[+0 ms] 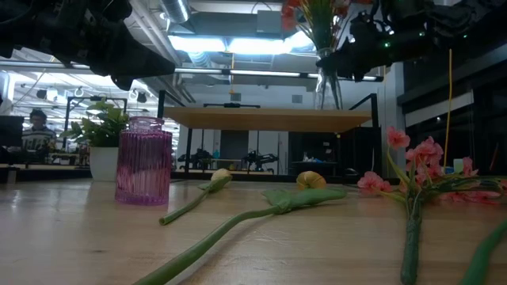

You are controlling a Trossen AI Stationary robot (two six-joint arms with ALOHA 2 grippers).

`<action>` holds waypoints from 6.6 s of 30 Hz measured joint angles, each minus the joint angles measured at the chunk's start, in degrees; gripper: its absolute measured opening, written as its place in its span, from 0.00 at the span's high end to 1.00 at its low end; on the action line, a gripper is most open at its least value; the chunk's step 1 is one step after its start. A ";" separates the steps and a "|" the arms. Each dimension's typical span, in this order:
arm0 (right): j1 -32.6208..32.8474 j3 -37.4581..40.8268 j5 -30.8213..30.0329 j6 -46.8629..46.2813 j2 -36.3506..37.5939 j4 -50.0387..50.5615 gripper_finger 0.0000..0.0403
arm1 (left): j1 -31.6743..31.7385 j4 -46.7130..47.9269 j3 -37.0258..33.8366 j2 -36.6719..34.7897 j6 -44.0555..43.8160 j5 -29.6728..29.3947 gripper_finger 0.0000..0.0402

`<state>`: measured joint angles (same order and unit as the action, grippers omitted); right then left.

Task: Pick and place flowers into a vace then onto a shelf
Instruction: Put the transparent vase with flowers on the shelf, then put the light orange flower into the purple vase

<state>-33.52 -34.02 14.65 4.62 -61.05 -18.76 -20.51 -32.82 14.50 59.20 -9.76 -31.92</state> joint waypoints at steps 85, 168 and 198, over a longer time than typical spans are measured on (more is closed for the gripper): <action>33.27 14.18 -21.39 -5.64 21.46 14.88 0.99 | 0.00 23.53 20.39 15.29 -5.02 0.04 0.99; 50.10 16.63 -25.66 0.00 19.45 13.81 0.99 | 19.71 79.24 58.85 46.93 -48.17 21.44 0.65; 50.10 16.63 -25.68 -0.31 19.45 13.85 0.99 | 17.83 73.31 57.11 47.17 -49.13 20.90 0.65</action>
<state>16.58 -17.39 -11.03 4.32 -41.60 -4.91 -2.68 40.49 71.61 106.37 -58.89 -11.03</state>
